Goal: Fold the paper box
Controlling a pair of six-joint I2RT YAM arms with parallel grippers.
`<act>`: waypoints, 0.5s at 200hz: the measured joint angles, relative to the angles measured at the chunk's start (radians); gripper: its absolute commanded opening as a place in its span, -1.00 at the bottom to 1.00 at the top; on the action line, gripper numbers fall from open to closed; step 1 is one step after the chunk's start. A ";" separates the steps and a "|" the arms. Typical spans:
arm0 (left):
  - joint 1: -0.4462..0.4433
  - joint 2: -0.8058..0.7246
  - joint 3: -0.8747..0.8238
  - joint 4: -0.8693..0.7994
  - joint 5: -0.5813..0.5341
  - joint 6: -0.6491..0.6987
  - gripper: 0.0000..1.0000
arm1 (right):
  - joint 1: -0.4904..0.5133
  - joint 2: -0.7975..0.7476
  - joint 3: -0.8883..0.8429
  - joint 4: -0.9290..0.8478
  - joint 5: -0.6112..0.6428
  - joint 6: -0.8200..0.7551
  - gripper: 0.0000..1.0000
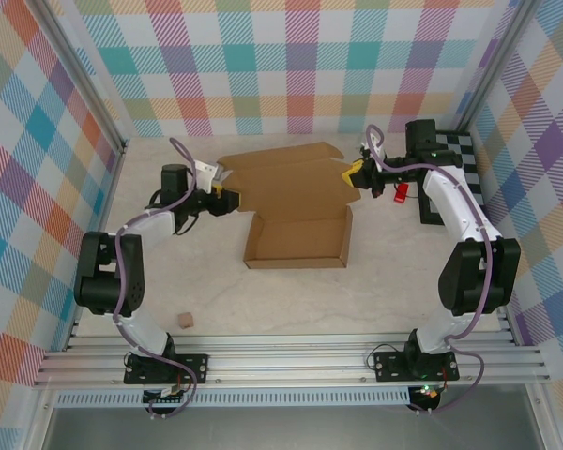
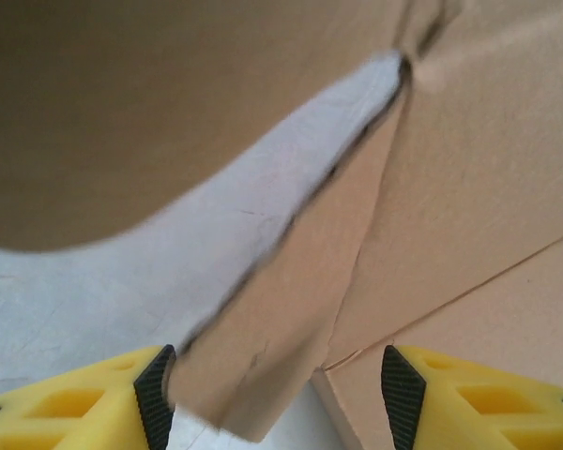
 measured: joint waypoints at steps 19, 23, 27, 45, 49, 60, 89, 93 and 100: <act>-0.012 0.012 0.000 0.007 0.000 0.002 0.21 | 0.000 0.000 0.000 -0.003 0.000 -0.003 -1.00; -0.012 0.014 0.000 0.008 0.001 0.003 0.19 | 0.000 0.000 0.000 -0.004 0.000 -0.004 -1.00; -0.012 0.019 0.000 0.009 0.001 0.003 0.17 | 0.000 0.000 0.000 -0.005 0.000 -0.005 -1.00; -0.012 0.038 0.002 0.008 0.007 0.007 0.01 | -0.001 0.000 0.000 -0.008 -0.012 -0.010 -1.00; -0.012 0.044 0.004 0.005 0.015 0.008 -0.06 | -0.001 0.000 0.000 -0.010 -0.016 -0.012 -1.00; -0.012 0.053 0.005 0.002 0.031 0.005 -0.25 | -0.001 0.000 0.000 -0.015 -0.030 -0.024 -1.00; -0.012 0.058 0.005 0.007 0.091 -0.008 -0.62 | -0.015 0.000 0.000 -0.047 -0.089 -0.060 -1.00; -0.012 0.058 0.004 0.012 0.096 -0.002 -0.67 | -0.018 0.000 0.000 -0.050 -0.093 -0.062 -1.00; -0.011 0.055 -0.001 0.023 0.100 -0.005 -0.69 | -0.023 0.000 0.000 -0.056 -0.102 -0.067 -1.00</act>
